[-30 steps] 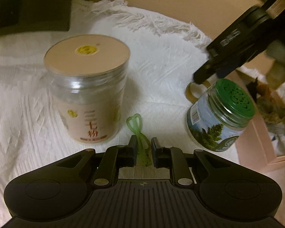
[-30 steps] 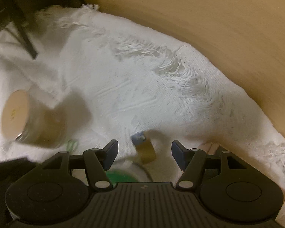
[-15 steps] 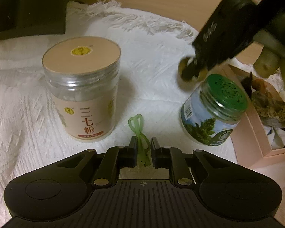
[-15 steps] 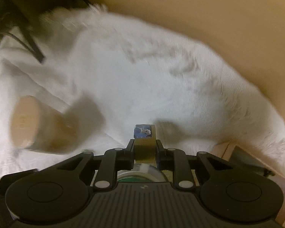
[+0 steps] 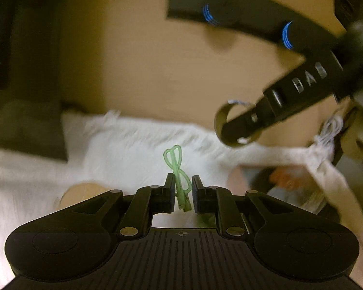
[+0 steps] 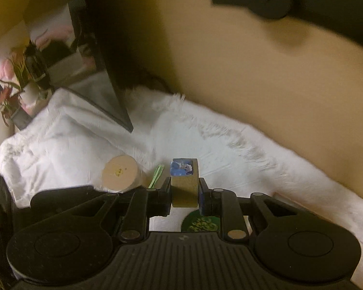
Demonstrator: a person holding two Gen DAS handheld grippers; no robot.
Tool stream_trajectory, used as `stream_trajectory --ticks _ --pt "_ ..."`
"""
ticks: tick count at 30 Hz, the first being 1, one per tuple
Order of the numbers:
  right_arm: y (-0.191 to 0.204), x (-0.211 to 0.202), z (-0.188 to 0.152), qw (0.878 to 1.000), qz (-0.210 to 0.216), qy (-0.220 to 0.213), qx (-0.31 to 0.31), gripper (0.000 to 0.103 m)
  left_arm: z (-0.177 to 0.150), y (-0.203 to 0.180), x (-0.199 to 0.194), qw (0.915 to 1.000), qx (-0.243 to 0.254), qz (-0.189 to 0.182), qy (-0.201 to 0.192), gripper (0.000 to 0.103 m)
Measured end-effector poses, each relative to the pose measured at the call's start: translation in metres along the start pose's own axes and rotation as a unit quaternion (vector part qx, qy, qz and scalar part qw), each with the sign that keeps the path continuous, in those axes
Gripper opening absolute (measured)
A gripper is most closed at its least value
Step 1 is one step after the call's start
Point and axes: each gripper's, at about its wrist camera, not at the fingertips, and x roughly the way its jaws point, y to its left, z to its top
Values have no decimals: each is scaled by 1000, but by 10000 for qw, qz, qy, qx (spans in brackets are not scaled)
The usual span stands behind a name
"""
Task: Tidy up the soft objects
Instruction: 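Grasp the small tape roll with the right gripper while the left holds the clip, then carry the clip and tape roll over the pink box and open both grippers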
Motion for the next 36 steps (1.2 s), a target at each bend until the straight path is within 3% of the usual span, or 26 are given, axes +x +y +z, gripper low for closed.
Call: stream_trajectory --ticks 6,16,21,28,36 --pt "-38 -48 -24 9978 -335 -449 365 20 15 -55 2 9979 356 -538 -62 17" --pt "-120 -72 -78 9848 -962 -531 1347 20 -6 -134 38 9851 770 -1435 551 17" --pt "-141 -43 -99 9792 -1314 -235 1528 20 -23 -154 75 9773 932 -1607 1019 17" --pt "-157 16 -121 9728 -1694 270 1556 20 -54 -157 122 9709 1105 -1301 1680 16" --pt "-187 54 -130 9618 -1561 467 2200 21 -57 -155 136 9690 1112 -1405 1702 18"
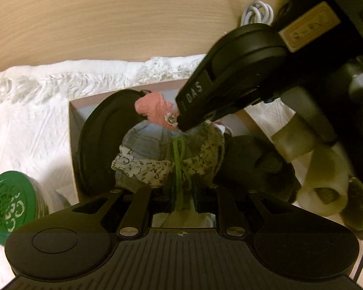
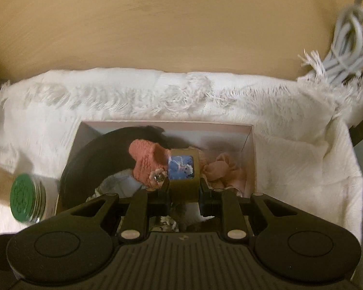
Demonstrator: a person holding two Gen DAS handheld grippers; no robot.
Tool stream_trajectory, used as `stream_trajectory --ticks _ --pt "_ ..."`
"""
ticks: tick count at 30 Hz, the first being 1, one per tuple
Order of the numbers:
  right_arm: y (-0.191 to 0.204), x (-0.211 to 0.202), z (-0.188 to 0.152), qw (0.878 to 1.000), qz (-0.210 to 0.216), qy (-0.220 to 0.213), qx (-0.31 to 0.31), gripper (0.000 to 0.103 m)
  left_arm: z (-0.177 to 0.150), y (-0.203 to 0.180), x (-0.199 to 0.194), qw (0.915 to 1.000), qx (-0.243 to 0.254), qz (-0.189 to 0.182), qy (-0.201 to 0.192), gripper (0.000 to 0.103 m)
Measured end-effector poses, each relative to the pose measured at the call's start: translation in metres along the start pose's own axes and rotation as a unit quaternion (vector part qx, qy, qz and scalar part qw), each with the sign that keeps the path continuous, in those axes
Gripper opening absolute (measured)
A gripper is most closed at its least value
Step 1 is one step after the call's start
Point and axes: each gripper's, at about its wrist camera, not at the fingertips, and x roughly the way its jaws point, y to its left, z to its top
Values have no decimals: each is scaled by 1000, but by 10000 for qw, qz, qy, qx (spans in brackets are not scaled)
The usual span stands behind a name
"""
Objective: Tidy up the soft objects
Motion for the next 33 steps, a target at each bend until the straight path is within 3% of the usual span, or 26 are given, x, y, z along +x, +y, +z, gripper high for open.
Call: stream_trajectory --ticks 9,12,14,17,24,30,33 --pt "1 5 -1 9997 -205 -131 70 21 -5 6 0 9998 62 -55 -159 19" --pt "2 -5 -7 9991 -271 -308 90 38 -12 3 -9 9997 -94 -5 -209 19" --pt "0 -17 -15 9985 -183 -510 120 65 -16 6 -16 9988 -470 -71 -147 19" --pt "-1 -37 -25 9963 -150 -848 55 66 -25 10 -31 9972 -697 -172 -203 18" --pt "-3 -94 -62 9836 -241 -1781 -163 74 -30 -10 -40 9981 -328 519 -71 20" --pt "-1 -128 -95 9761 -129 -2112 -491 79 -66 -20 -116 9866 -704 892 -1169 20" --pt "4 -134 -118 9713 11 -2207 -882 83 -98 -17 -152 9806 -935 1118 -1310 20"
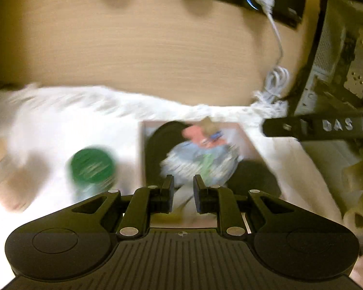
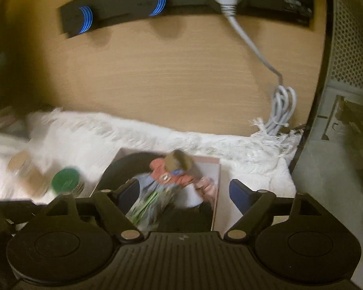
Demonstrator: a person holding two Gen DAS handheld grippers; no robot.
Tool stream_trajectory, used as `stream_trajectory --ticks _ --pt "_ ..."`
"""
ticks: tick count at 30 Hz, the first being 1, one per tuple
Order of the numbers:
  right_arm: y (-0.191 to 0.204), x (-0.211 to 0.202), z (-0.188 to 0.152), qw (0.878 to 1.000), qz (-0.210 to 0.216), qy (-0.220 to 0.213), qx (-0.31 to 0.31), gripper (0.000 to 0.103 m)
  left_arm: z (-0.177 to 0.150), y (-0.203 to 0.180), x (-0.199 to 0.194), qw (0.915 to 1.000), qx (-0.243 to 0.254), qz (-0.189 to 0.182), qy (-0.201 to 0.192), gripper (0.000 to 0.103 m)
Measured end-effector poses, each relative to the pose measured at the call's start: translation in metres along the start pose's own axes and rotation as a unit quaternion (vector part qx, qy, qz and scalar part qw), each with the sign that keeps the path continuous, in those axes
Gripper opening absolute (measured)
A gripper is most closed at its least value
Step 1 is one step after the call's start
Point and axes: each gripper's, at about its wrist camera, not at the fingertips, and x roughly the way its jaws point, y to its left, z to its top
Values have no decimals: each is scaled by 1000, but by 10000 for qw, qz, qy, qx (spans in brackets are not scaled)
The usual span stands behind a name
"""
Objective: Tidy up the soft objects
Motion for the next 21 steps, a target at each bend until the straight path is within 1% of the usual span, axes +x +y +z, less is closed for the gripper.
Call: stream_trajectory --ticks 3,6,8,11,12,14,16,17,18,19,20,21 --pt "15 -13 -27 9986 195 -51 -480 84 -39 19 -28 9985 -302 423 186 21" --pt "32 -19 -58 9953 490 7 -840 85 -78 30 -43 9953 -617 637 398 21" --pt "45 -15 -78 9924 664 148 -1026 85 -104 34 -49 9914 -866 866 454 21" --pt "62 4 -103 9869 847 586 -1238 85 -130 38 -48 9817 -1312 1263 555 21" --pt "66 10 -109 9860 844 675 -1269 85 -136 36 -48 9811 -1362 1309 418 21" --pt "72 23 -120 9851 785 801 -1301 85 -144 28 -45 9807 -1313 1415 308 22" --pt "77 37 -132 9832 694 983 -1372 85 -146 21 -41 9805 -1293 1452 271 29" --pt "79 42 -135 9817 637 1086 -1425 86 -147 18 -40 9817 -1294 1371 257 30" --pt "78 44 -138 9826 583 1053 -1415 91 -146 14 -37 9825 -1280 1338 224 37" --pt "76 44 -140 9844 475 982 -1384 97 -146 10 -35 9827 -1243 1358 199 44" --pt "73 46 -141 9851 386 998 -1344 103 -145 5 -29 9833 -1175 1381 182 48" --pt "70 48 -142 9861 365 1005 -1273 103 -146 1 -26 9837 -1102 1412 162 53"
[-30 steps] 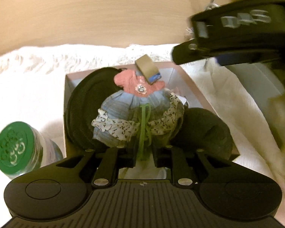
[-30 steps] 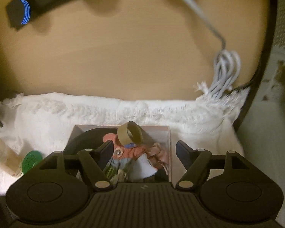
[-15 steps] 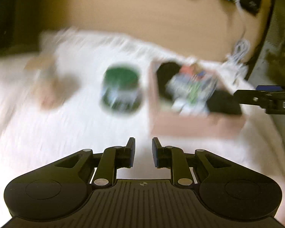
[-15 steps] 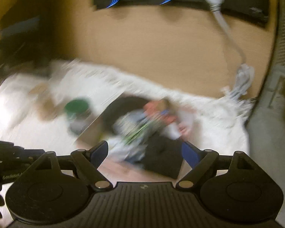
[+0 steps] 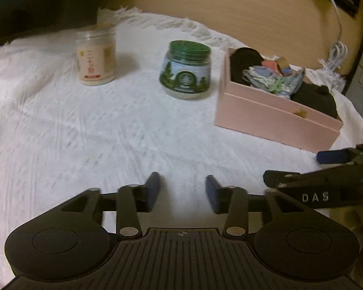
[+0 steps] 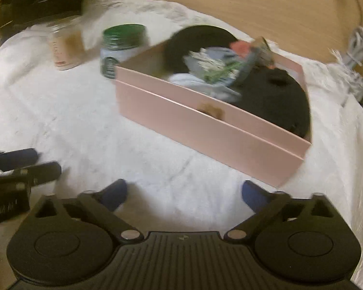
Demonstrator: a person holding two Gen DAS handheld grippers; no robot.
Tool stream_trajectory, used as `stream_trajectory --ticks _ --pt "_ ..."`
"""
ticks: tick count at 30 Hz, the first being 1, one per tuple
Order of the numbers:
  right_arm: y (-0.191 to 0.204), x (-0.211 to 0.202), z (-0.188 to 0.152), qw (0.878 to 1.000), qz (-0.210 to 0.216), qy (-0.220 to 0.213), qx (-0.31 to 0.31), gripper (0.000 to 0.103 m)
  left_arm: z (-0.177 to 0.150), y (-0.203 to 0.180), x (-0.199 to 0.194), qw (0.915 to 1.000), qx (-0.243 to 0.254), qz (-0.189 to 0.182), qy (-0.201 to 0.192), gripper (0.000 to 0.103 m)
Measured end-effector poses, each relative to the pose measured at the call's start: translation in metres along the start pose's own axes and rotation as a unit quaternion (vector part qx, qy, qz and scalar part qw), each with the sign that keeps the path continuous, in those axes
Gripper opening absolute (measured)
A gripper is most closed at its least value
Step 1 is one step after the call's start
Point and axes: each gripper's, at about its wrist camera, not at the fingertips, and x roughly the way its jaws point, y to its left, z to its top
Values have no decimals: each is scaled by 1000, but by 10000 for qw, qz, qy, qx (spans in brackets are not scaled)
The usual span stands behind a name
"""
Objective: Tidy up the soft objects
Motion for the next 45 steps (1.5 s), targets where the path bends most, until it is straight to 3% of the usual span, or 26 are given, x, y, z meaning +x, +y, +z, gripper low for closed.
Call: stream_trajectory --ticks 3,6,10,16,45 --pt "-13 1 -8 9988 194 -113 430 103 -5 -10 1 9997 65 184 -123 55" --pt "-15 -2 -18 9988 154 -279 379 103 -9 -16 0 9991 -19 341 -244 55" --pt "-17 -6 -25 9980 201 -479 349 103 -16 -29 1 9968 228 635 -418 55" --pt "-16 -10 -39 9952 203 -900 336 103 -18 -30 0 9966 145 671 -458 55" --pt "-16 -11 -38 9952 200 -893 353 103 -19 -31 -1 9963 100 688 -506 55"
